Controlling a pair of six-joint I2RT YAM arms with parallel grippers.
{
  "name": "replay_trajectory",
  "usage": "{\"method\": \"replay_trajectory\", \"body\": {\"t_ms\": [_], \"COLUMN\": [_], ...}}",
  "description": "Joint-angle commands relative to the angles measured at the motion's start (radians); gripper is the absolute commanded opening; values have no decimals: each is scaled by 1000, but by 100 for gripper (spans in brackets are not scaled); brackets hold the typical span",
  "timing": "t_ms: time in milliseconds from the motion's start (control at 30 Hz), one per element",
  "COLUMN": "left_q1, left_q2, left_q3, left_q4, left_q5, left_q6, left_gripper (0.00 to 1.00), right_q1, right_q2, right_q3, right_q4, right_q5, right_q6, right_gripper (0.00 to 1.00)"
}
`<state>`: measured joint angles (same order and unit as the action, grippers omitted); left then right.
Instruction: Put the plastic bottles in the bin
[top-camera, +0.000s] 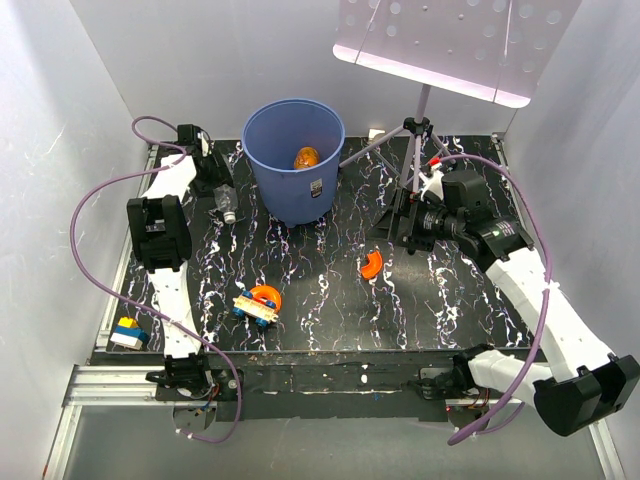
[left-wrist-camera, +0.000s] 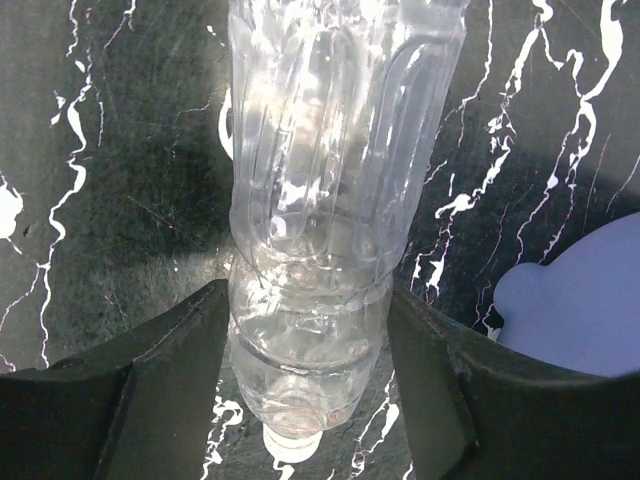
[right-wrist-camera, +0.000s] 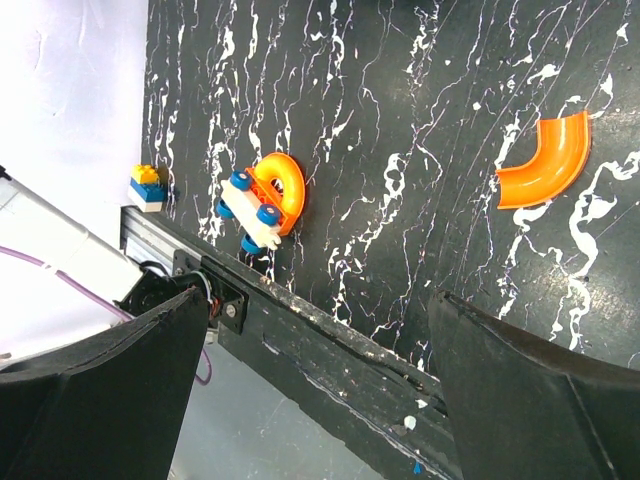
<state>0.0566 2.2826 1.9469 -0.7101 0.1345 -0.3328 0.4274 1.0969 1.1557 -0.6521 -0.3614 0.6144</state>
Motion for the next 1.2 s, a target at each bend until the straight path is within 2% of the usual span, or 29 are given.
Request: {"method": "replay_trajectory", "body": {"t_ms": [0,67,133,300,433,533,667,700,833,1033,1100,1133,1167], "left_q1": [-3,-1,-4,-4,-11,-15,-41,-85,-201,-284,-293,-294,-297], "left_q2": [-76,-127,-184,-343,-527,-655,-799,-807,-724,-563,-523,-508,-496], "left_q3": [-31,-74,-114,-148,-149,-196,-292,-293,-180,-98,-91,-85,-79], "left_q4": [21,43,61,40,55,171,443,484,475,457,451,436,422], "left_q5": [27,36,39,16,8,36,114,154,178,139,117,103,87], "left_q6": [9,8,5,9,-17,-60,-158,-163,-140,-140,-143,-146,-147], "left_gripper": [49,32,23,21,21,17,16,16,16,16,23,43,72], "right_q1": [1,1,-1,1,1,1,1,-1,1,1,1,1,-1], "right_q2": [-43,-66,-94,-163,-219,-250,-279,-285,-295,-295,-296,-299,-307], "right_q3": [22,13,1,-25,-51,-53,-50,-54,-73,-59,-44,-39,-39], "right_q4": [8,11,16,20,16,-1,-21,-24,-18,-33,-61,-69,-73], "right_q5": [3,2,1,-1,7,15,27,32,29,44,64,78,84], "right_q6": [-4,-4,-2,-1,-1,-1,-1,-1,21,38,38,35,35], "right_gripper": [96,96,96,96,96,96,96,96,96,96,96,96,96]}}
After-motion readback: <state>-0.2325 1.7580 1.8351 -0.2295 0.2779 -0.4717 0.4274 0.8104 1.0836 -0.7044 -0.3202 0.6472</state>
